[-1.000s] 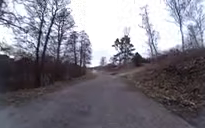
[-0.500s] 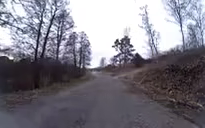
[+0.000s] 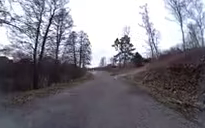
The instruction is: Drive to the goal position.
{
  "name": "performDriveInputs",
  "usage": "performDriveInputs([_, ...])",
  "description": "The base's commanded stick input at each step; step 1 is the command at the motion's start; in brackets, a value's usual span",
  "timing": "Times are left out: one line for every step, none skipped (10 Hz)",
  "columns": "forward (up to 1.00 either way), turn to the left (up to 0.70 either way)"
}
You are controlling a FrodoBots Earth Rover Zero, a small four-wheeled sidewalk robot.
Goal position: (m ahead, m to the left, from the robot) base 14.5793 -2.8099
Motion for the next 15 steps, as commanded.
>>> performDriveInputs([0.50, 0.00])
performDriveInputs([0.50, 0.00])
performDriveInputs([0.50, 0.00])
performDriveInputs([0.50, 0.00])
performDriveInputs([0.50, 0.00])
performDriveInputs([0.50, 0.00])
performDriveInputs([0.50, 0.00])
performDriveInputs([0.50, 0.00])
performDriveInputs([0.50, 0.00])
performDriveInputs([0.50, 0.00])
performDriveInputs([0.50, 0.00])
performDriveInputs([0.50, 0.00])
performDriveInputs([0.50, 0.00])
performDriveInputs([0.50, 0.00])
performDriveInputs([0.50, 0.00])
